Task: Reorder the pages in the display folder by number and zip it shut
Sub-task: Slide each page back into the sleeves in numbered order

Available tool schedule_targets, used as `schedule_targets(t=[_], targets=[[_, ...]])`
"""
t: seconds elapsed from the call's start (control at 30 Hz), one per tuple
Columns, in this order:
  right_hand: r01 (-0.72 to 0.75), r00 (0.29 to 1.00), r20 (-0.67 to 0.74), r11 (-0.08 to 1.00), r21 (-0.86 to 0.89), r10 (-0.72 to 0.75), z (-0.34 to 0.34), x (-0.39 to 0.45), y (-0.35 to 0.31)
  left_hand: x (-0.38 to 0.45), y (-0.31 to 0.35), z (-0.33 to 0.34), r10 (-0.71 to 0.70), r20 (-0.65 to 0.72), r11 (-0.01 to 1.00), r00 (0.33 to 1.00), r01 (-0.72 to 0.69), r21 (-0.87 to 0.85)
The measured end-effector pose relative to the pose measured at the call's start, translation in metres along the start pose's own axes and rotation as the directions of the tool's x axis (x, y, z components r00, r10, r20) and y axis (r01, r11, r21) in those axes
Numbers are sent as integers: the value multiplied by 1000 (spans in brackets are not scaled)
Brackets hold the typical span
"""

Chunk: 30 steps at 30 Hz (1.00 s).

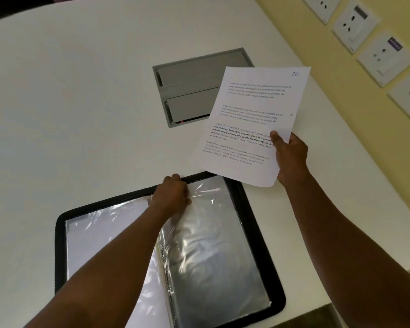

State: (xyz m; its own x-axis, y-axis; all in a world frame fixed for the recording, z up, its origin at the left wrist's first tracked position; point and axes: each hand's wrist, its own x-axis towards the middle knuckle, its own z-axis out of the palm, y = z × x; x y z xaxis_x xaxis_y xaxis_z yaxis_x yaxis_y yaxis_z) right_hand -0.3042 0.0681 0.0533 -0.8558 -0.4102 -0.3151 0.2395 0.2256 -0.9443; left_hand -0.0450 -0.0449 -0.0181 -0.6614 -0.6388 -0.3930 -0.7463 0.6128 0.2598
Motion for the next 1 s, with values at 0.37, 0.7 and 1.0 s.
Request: schedule_targets(t=[0.37, 0.7, 1.0], targets=[[-21, 1000, -2, 993, 120, 22, 0, -2, -12, -5, -3, -18, -105, -50, 939, 993, 82, -333], [-72, 997, 44, 989, 132, 67, 17, 8, -11, 5, -6, -32, -104, 42, 873, 994, 112, -475], [-95, 994, 55, 990, 108, 89, 22, 20, -8, 18, -5, -37, -57, 147, 850, 988, 125, -512]])
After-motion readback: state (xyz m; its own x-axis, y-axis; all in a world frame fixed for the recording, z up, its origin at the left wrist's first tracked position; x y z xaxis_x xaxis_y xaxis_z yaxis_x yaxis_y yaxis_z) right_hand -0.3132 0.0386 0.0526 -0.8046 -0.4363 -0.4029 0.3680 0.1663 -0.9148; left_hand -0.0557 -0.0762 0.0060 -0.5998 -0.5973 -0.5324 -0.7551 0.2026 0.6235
